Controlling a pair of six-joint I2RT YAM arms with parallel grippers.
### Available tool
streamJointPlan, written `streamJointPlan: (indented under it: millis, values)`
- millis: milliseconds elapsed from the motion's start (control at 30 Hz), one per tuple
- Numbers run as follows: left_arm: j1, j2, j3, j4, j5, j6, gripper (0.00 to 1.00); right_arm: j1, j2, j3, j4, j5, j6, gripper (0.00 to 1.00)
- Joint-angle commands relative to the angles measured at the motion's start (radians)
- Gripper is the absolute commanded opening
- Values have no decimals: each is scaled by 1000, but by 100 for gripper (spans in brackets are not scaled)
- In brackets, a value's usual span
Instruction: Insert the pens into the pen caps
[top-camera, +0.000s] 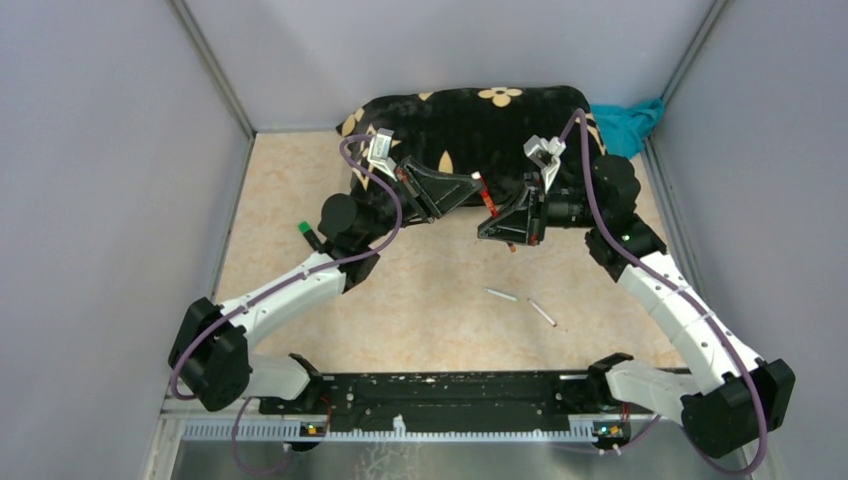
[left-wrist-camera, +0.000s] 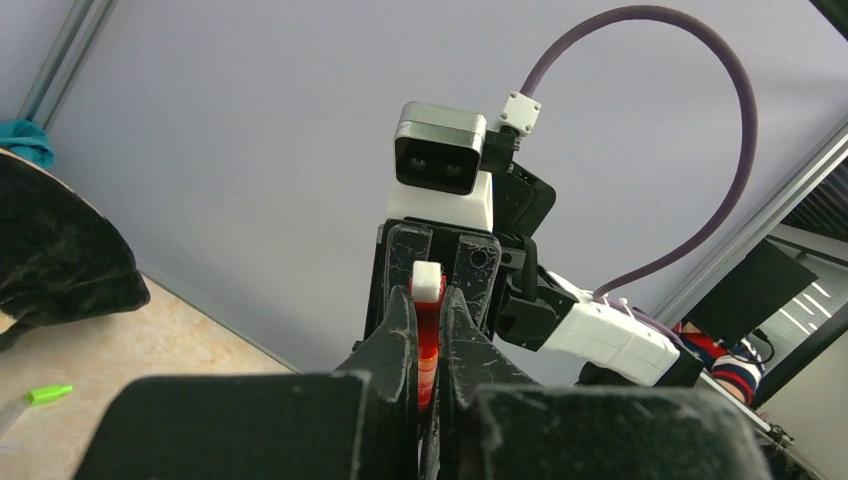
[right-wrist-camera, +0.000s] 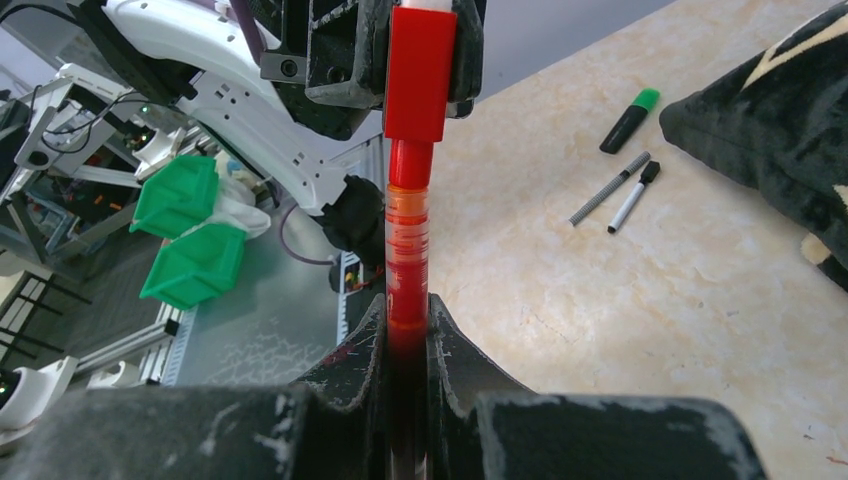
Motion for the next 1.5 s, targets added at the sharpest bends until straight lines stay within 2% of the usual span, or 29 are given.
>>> streamJointPlan:
  millis: [0, 300, 600, 767, 867, 1000, 1100, 1233, 1400, 1467]
  values:
    - [-11, -13, 12, -65, 64, 39, 0, 9, 5, 56, 33, 7, 4, 0]
    - [-76, -17, 8, -189, 110, 73, 0, 7, 47, 142, -5, 85, -59, 0]
    - [-84, -56, -111, -117, 94, -51, 0, 8, 80, 216, -20, 125, -96, 0]
    - [-84, -58, -119, -112, 80, -72, 0, 8, 84, 207, 15, 83, -85, 0]
    - [-82, -79, -137, -111, -4, -78, 0, 9, 80, 184, -15, 4, -120, 0]
    - [-79, -144, -158, -105, -221, -64, 0, 15, 46, 127, -350, -38, -508, 0]
    - [-79, -197, -159, -146, -364, -38, 0, 15, -1, 61, -502, -6, -677, 0]
    - [-75, -245, -174, -221, -467, -10, 0, 10, -51, -1, -585, 49, -770, 0]
    - [-68, -275, -225, -322, -515, -38, 0, -28, -74, -52, -603, 99, -788, 0]
    - [-66, -282, -227, -424, -543, -60, 0, -58, -71, -66, -598, 132, -775, 0]
